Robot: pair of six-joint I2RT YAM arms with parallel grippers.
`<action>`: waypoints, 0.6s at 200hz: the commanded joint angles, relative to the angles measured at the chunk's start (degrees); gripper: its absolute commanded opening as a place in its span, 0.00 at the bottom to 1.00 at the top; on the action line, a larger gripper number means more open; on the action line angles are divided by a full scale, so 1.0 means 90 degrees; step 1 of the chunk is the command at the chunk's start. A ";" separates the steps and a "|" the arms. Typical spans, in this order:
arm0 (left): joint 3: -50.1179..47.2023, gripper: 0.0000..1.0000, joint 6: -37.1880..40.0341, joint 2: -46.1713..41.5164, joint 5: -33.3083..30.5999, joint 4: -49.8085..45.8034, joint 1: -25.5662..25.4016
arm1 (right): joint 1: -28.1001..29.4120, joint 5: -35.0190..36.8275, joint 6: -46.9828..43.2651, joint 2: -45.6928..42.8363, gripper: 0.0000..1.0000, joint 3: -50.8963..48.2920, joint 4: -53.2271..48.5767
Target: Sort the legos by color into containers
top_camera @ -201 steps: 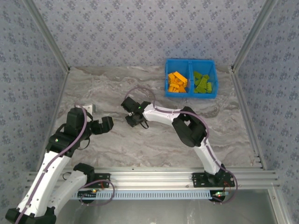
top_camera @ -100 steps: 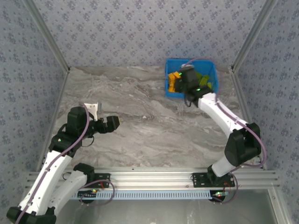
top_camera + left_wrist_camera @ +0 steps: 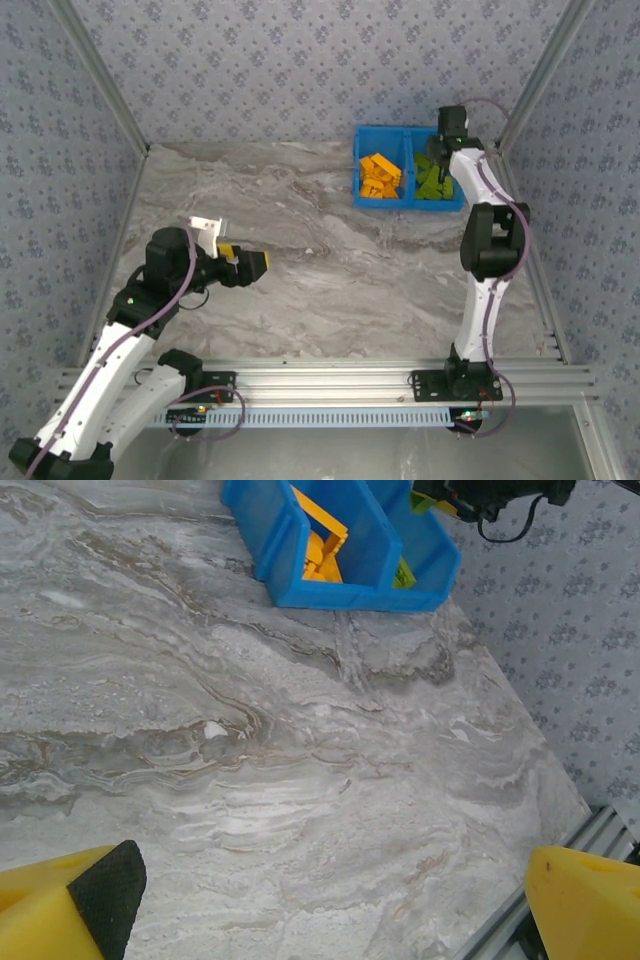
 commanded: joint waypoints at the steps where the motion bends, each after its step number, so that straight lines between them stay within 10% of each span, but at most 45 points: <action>1: -0.0215 0.99 0.0273 -0.0091 -0.0576 0.0409 -0.0054 | 0.0048 -0.0130 -0.0129 0.0447 0.59 0.1003 -0.1067; 33: -0.0649 0.99 0.0478 -0.0028 -0.2668 0.0824 -0.0054 | 0.0117 -0.0304 -0.0181 -0.0154 0.63 0.0480 -0.0954; 78: -0.1534 0.99 0.1043 0.0384 -0.5687 0.2318 -0.0015 | 0.0288 -0.0263 0.0064 -0.3090 0.64 -0.3573 0.0719; 120: -0.2225 0.99 0.1740 0.1402 -0.6689 0.3651 0.0363 | 0.1012 0.0921 -0.0538 -0.6467 0.73 -0.7261 0.2161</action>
